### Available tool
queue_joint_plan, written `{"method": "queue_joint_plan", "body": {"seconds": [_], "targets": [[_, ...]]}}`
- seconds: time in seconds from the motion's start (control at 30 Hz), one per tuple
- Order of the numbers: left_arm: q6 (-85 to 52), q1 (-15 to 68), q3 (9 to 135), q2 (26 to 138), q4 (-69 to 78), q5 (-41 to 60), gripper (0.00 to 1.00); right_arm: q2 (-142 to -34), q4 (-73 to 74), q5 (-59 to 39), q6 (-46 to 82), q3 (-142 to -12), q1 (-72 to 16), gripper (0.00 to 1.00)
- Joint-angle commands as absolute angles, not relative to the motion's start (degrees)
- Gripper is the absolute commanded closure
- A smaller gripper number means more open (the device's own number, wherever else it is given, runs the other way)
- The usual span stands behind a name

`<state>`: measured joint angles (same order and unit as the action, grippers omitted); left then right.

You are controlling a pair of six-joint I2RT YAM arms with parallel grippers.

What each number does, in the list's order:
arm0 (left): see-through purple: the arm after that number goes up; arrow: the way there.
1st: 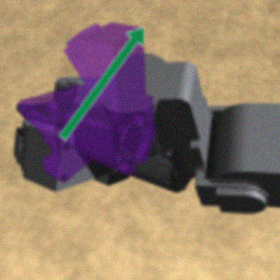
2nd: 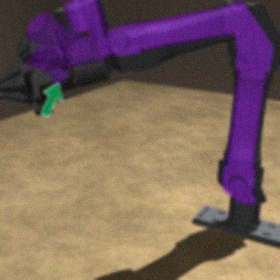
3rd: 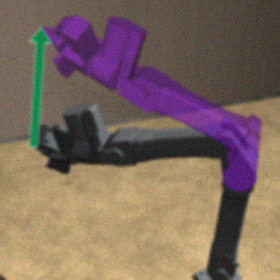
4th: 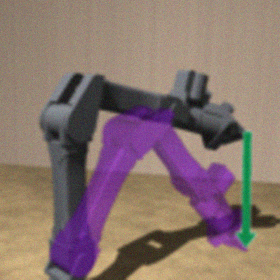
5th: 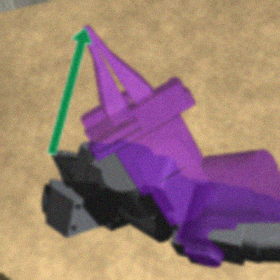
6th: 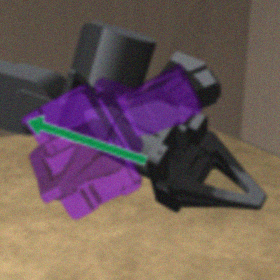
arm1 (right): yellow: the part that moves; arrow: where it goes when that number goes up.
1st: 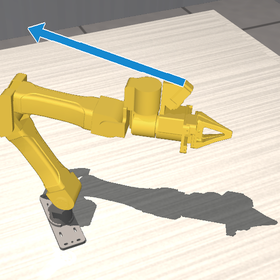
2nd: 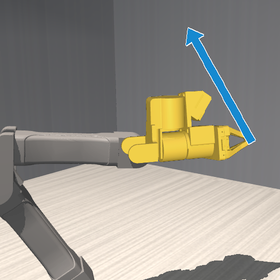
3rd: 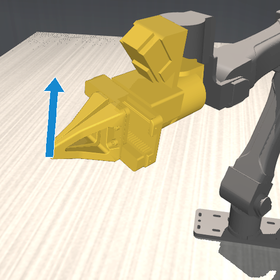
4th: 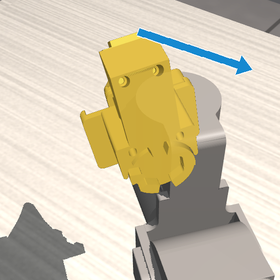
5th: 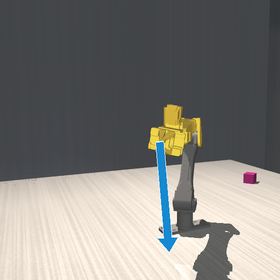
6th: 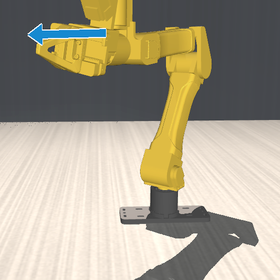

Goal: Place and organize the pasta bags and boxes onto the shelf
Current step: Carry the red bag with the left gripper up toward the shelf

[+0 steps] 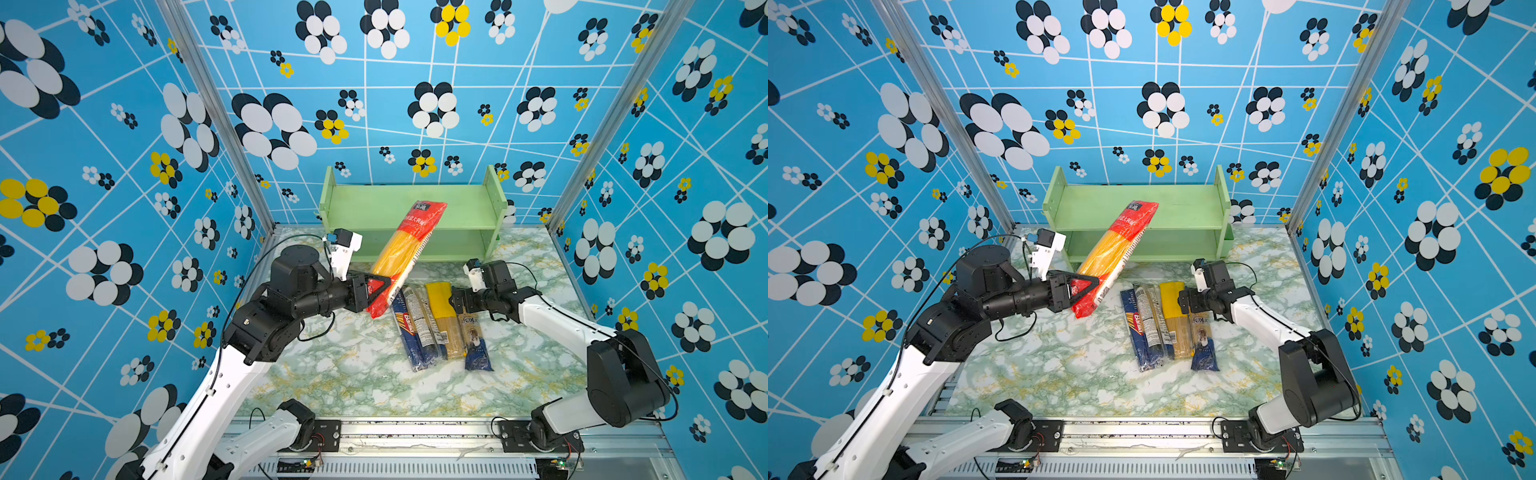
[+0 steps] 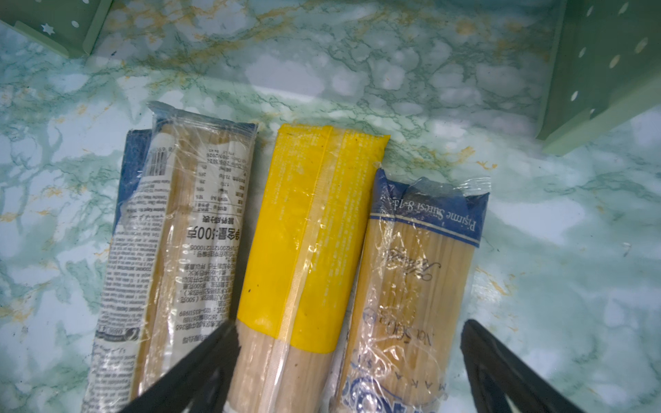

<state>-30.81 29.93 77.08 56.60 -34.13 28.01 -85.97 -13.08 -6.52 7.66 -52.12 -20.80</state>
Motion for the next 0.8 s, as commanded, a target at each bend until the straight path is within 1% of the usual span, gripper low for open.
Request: {"method": "queue_joint_plan", "body": {"seconds": [0.0, 0.07, 0.2, 0.4, 0.53, 0.77], "targets": [[-29.0, 29.09, 82.11, 55.58, -22.05, 28.25, 1.0, -85.23, -12.94, -5.89, 6.59, -51.5, -21.27, 0.01], [-28.03, 28.93, 82.86, 55.55, -21.81, 24.74, 1.0, -85.42, -12.93, -6.04, 6.72, -51.58, -21.27, 0.01], [-28.76, 28.92, 82.79, 55.44, -18.74, 14.34, 1.0, -85.87, -12.57, -6.44, 7.07, -51.75, -21.26, 0.01], [-26.54, 28.78, 85.83, 58.8, -17.72, 5.76, 1.0, -85.87, -12.48, -6.34, 7.38, -51.92, -21.28, 0.01], [-24.85, 28.27, 88.37, 62.31, -16.23, 1.02, 1.0, -85.86, -12.48, -6.47, 7.74, -51.85, -21.25, 0.01], [-21.57, 26.84, 96.03, 71.17, -14.43, -1.68, 1.0, -85.12, -12.57, -5.72, 7.71, -51.6, -21.22, 0.01]]}}
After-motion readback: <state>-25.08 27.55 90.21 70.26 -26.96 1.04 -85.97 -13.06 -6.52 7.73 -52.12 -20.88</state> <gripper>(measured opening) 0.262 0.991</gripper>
